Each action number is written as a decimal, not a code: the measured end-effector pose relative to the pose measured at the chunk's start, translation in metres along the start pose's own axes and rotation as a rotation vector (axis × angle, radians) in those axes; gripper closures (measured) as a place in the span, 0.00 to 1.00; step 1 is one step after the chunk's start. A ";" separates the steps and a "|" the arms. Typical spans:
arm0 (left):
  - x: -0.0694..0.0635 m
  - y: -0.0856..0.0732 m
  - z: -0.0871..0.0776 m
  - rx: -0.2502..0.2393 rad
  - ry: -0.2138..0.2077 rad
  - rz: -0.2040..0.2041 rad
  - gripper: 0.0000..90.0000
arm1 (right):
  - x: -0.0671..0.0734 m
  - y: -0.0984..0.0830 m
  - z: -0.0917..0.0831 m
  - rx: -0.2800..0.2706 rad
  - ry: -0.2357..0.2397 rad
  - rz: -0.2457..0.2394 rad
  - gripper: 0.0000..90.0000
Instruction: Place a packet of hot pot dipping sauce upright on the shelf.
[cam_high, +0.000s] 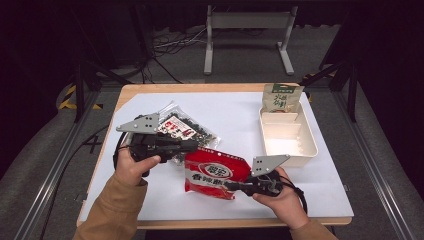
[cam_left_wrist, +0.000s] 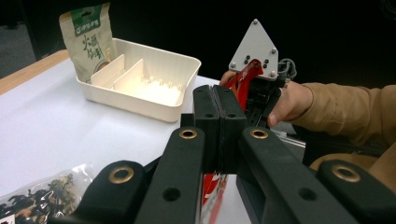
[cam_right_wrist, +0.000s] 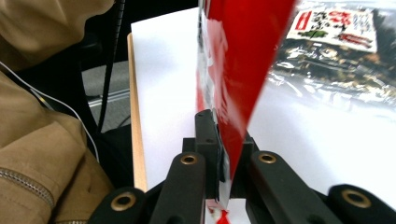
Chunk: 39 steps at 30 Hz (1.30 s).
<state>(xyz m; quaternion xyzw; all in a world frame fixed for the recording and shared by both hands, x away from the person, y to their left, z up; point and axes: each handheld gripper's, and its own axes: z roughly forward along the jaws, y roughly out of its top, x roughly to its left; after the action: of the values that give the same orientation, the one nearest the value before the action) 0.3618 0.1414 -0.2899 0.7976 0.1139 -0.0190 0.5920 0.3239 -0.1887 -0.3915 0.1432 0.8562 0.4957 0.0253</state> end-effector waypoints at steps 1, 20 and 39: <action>0.000 0.000 -0.001 -0.005 0.003 0.005 0.99 | 0.000 0.002 -0.002 0.001 -0.003 -0.008 0.97; 0.005 -0.002 -0.004 -0.093 0.059 0.015 0.59 | -0.006 0.026 -0.034 0.037 -0.025 -0.052 0.98; 0.007 -0.017 -0.020 -0.102 0.196 0.024 0.27 | -0.030 0.040 -0.061 0.052 -0.042 -0.072 0.98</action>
<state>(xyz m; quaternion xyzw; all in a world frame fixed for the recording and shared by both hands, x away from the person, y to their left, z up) 0.3632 0.1662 -0.3006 0.7658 0.1625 0.0717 0.6181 0.3499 -0.2291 -0.3296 0.1235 0.8726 0.4690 0.0575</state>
